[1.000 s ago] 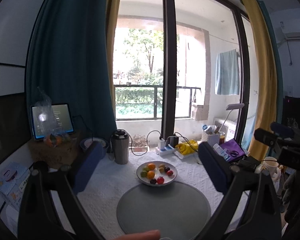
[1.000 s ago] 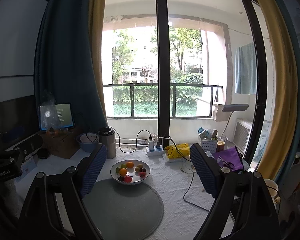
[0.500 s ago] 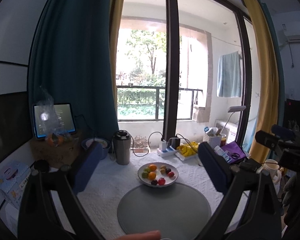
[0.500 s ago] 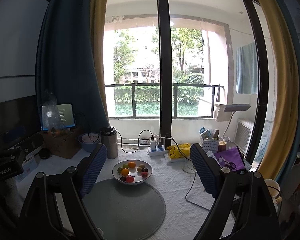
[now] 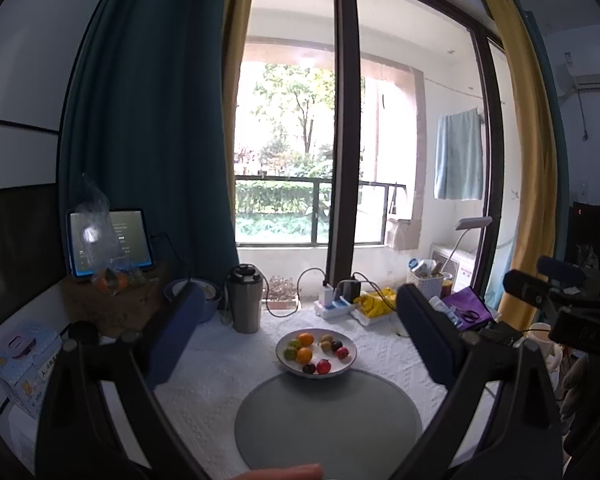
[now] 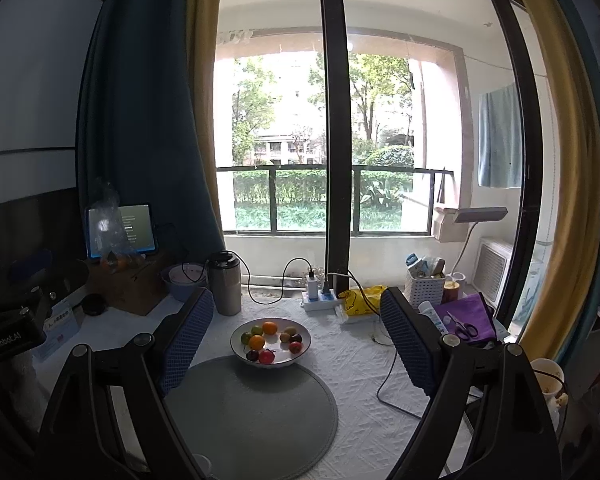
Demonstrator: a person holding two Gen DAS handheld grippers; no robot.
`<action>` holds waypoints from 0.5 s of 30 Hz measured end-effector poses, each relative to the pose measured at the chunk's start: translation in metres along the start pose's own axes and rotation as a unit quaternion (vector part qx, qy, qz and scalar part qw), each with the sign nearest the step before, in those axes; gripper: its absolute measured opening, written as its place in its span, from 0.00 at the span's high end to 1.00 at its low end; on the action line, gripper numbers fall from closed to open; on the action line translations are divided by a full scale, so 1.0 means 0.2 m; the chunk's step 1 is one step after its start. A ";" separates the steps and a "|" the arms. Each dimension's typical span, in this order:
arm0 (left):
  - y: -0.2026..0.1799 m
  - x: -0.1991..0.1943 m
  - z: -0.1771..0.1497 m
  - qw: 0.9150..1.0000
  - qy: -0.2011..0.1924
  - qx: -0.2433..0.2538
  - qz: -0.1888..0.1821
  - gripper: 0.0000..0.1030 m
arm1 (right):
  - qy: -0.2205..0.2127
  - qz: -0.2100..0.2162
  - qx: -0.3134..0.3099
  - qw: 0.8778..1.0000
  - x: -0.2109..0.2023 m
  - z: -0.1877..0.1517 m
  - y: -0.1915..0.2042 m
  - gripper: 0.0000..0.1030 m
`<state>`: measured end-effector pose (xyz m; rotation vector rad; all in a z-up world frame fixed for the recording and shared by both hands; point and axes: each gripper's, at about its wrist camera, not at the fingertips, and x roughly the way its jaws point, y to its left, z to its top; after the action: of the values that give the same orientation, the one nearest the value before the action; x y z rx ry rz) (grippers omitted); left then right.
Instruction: Organize fruits
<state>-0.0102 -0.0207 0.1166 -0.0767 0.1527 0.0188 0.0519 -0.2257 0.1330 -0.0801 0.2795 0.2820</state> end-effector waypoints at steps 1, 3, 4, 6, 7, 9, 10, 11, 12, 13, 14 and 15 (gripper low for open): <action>0.00 0.00 0.00 1.000 0.000 0.000 0.000 0.06 | -0.001 0.001 0.000 1.000 0.00 0.00 0.00 0.15; 0.00 0.00 0.00 1.000 0.000 0.000 -0.001 0.06 | -0.001 0.001 0.003 1.000 0.00 0.00 0.00 0.15; 0.00 0.00 0.00 1.000 0.000 0.000 0.000 0.06 | -0.001 0.001 0.003 1.000 0.00 0.00 0.00 0.15; 0.00 -0.01 0.00 1.000 -0.005 0.003 0.006 0.06 | 0.001 0.003 0.002 1.000 0.01 0.00 0.00 0.15; 0.00 -0.01 0.00 1.000 -0.007 0.005 0.009 0.06 | 0.002 0.005 0.001 1.000 0.01 0.00 0.01 0.15; -0.01 -0.02 0.00 1.000 -0.010 0.006 0.008 0.06 | 0.003 0.006 0.000 1.000 0.01 -0.01 0.01 0.15; -0.01 -0.02 0.00 1.000 -0.010 0.007 0.009 0.06 | 0.004 0.007 -0.001 1.000 0.01 -0.01 0.01 0.15; -0.01 -0.02 0.00 1.000 -0.009 0.007 0.009 0.06 | 0.004 0.007 -0.001 1.000 0.01 0.00 0.01 0.15; -0.01 -0.01 -0.01 1.000 -0.008 0.006 0.009 0.06 | 0.004 0.007 -0.001 1.000 0.01 0.00 0.01 0.15; -0.01 -0.01 -0.01 1.000 -0.008 0.006 0.009 0.06 | 0.004 0.007 -0.001 1.000 0.01 0.00 0.01 0.15; -0.01 -0.01 0.00 1.000 -0.007 0.006 0.009 0.06 | 0.004 0.007 -0.001 1.000 0.01 0.00 0.01 0.15; -0.01 -0.01 -0.01 1.000 -0.008 0.006 0.008 0.06 | 0.003 0.007 0.000 1.000 0.01 0.00 0.01 0.15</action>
<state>-0.0123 -0.0234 0.1161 -0.0629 0.1381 0.0349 0.0539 -0.2241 0.1315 -0.0800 0.2866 0.2950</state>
